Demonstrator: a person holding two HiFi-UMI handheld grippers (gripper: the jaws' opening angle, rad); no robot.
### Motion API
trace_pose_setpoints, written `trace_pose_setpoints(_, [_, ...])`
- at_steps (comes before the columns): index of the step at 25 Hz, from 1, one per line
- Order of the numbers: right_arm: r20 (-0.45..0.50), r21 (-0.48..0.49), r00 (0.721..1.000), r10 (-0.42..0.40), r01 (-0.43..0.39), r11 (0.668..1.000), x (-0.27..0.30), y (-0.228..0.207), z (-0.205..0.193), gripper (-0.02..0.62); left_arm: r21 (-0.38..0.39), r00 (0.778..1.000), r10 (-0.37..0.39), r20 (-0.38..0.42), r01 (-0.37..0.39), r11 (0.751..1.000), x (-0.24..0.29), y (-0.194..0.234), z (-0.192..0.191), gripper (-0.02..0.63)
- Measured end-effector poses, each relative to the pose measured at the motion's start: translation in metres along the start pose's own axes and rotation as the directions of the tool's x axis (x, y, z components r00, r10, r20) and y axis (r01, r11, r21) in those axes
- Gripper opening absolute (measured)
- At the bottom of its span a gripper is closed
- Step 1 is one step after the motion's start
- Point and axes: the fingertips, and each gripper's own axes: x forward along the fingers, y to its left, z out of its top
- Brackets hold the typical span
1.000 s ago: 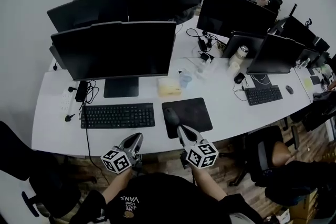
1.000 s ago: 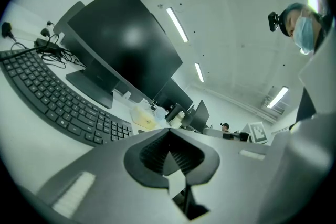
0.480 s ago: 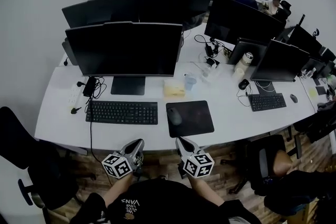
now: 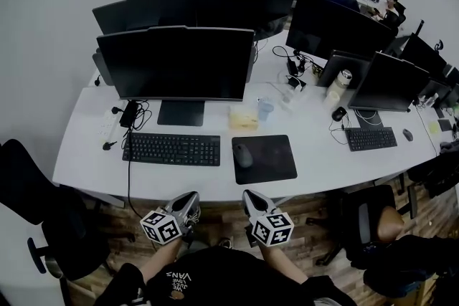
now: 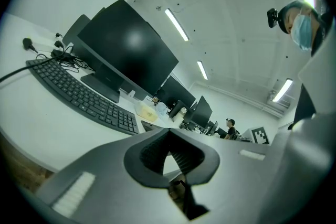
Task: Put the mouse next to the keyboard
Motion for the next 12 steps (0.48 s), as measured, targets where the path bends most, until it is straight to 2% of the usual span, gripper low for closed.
trace_pose_setpoints(12, [0.031,0.020,0.999,-0.008,0.007,1.000,-0.0042,0.0016,0.0063,0.005,0.008,0.999,-0.012,-0.040,0.012,1.000,-0.0047,-0.0064,-0.0070,0.002])
